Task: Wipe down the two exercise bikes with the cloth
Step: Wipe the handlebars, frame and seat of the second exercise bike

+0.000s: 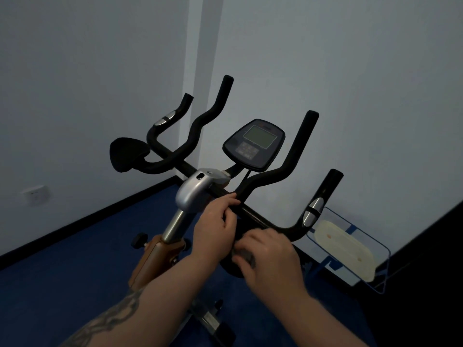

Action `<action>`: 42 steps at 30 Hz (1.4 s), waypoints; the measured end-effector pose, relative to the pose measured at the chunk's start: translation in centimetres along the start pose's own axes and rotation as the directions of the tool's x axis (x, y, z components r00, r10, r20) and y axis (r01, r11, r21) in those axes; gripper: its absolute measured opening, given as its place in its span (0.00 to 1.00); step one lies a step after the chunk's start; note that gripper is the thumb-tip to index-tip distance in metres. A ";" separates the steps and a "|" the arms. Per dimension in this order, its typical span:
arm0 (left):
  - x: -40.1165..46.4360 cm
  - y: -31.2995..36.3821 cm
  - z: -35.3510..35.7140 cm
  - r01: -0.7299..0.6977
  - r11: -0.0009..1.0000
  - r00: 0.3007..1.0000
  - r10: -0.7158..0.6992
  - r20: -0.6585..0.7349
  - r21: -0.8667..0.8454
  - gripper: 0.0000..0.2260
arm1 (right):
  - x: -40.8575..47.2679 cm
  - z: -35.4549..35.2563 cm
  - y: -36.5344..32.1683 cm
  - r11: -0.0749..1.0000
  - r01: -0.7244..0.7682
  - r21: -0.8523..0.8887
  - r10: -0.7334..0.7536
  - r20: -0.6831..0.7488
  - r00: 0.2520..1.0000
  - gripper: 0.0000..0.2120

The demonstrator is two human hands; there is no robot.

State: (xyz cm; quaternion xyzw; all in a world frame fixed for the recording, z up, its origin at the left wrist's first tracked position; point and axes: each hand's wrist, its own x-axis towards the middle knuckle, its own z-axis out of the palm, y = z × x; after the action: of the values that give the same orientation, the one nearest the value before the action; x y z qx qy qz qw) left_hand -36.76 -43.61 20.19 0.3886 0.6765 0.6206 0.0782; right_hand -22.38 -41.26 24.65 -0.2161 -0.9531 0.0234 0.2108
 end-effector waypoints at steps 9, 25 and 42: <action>0.1 -0.1 -0.1 -0.006 1.000 1.000 0.006 0.008 -0.003 0.12 | 3.4 -0.6 0.5 0.978 -0.201 0.057 0.204 -0.060 0.977 0.06; 0.0 -0.1 -0.1 -0.006 1.000 1.000 0.006 0.007 0.001 0.14 | 0.2 0.1 -0.6 0.996 -0.083 -0.007 0.083 -0.048 0.995 0.08; 0.2 0.0 -0.2 0.012 1.000 1.000 -0.012 0.000 -0.001 0.15 | 0.3 0.4 0.2 0.996 0.033 -0.077 -0.038 -0.068 0.997 0.08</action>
State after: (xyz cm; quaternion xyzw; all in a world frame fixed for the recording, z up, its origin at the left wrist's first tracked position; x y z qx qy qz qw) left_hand -36.99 -43.65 20.32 0.3846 0.6787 0.6202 0.0823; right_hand -22.69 -40.92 24.42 -0.2077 -0.9491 -0.0241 0.2356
